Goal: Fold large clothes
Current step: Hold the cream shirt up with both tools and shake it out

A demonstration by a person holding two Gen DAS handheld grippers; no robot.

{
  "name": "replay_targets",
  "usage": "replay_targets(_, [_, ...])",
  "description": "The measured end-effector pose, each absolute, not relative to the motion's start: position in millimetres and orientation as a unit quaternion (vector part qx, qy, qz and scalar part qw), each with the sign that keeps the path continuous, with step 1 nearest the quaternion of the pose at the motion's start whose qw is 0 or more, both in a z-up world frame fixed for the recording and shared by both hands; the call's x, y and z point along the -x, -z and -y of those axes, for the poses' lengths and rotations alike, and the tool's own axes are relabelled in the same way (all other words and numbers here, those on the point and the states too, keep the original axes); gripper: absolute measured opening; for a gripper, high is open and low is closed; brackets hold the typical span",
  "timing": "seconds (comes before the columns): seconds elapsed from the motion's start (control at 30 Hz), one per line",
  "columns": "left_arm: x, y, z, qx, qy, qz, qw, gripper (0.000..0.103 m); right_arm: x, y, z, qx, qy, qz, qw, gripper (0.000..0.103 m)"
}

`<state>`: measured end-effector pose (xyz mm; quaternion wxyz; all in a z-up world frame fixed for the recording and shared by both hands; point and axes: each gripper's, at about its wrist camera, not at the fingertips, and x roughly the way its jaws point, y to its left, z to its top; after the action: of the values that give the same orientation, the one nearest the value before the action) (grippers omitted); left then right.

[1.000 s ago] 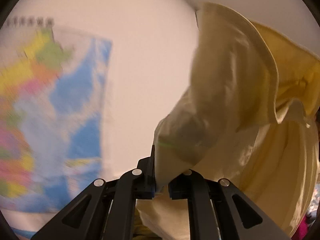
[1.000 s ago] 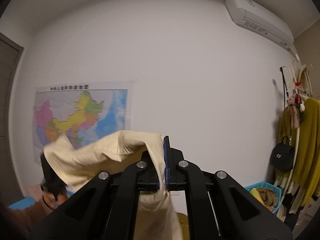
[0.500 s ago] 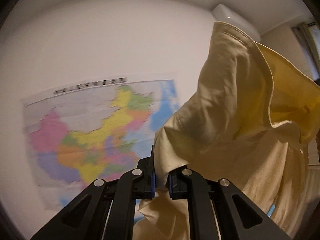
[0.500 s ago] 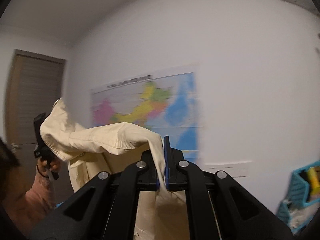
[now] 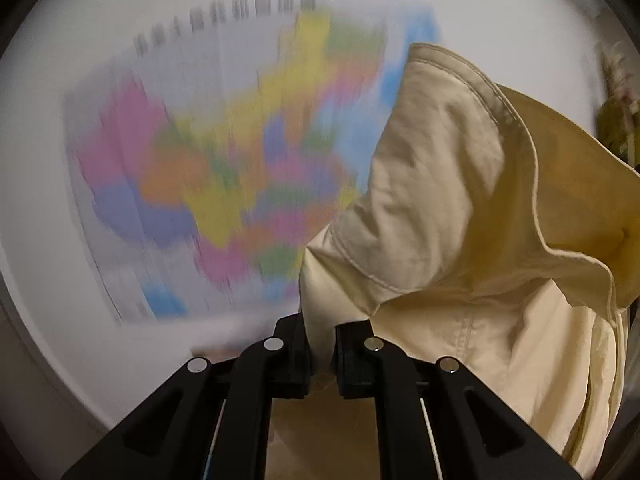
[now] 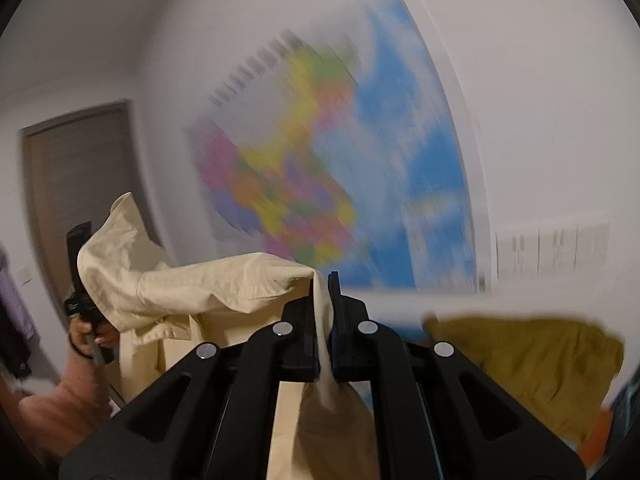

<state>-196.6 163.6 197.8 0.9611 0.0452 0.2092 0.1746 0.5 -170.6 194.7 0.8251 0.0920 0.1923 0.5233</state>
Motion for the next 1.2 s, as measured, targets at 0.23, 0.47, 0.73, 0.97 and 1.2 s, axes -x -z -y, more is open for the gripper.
replay_targets(0.23, [82,-55,-224,0.022,-0.172,-0.354,0.919,0.006,-94,-79,102,-0.1,-0.48,-0.33,0.806,0.004])
replay_targets(0.47, [60,-31,-254,0.061,-0.151,-0.37,0.915,0.006,-135,-54,109,-0.159,-0.462,-0.367,0.791,0.004])
replay_targets(0.73, [-4,-12,-282,0.093,-0.112,-0.425,0.893,0.013,-186,-34,98,-0.161,-0.398,-0.406,0.807,0.004])
replay_targets(0.97, [-44,46,-306,0.097,-0.126,-0.486,0.859,0.031,-194,-7,69,-0.082,-0.344,-0.425,0.833,0.029])
replay_targets(1.2, [-5,11,-300,0.054,-0.105,-0.441,0.889,0.063,-143,-46,34,0.084,-0.361,-0.307,0.877,0.073])
